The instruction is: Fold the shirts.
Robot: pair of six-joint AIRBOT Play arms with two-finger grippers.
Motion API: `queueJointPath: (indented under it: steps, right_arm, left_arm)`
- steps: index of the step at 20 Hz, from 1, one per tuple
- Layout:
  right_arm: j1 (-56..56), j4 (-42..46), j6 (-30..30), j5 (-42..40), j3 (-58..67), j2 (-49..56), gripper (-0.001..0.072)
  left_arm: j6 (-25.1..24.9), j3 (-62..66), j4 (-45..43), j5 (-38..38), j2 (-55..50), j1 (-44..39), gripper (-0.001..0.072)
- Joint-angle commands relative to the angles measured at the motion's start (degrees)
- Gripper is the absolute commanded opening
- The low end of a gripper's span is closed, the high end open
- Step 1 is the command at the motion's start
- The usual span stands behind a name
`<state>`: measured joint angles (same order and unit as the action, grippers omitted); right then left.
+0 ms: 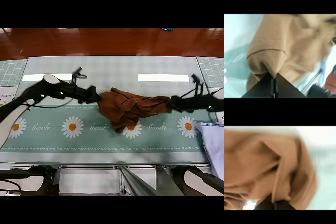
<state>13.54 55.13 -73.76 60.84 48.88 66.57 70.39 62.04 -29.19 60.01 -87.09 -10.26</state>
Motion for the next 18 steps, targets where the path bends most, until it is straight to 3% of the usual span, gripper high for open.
queueJointPath:
  steps: [1, 8, 18]
  right_arm:
    - [-0.4, 4.5, -1.8, 5.7, 18.2, -3.1, 0.0025]
    - [-0.6, 4.9, -4.2, 12.4, 58.4, -7.9, 0.0025]
    - [-0.5, 9.4, -5.6, 19.7, 61.5, -27.0, 0.0025]
  left_arm:
    - [-0.5, 8.4, 0.3, 1.6, 7.8, 6.7, 0.0015]
    - [-0.1, 35.8, 0.2, 2.2, 24.7, 18.0, 0.0015]
    - [-0.1, 41.9, -2.0, 2.4, 47.6, 29.3, 0.0015]
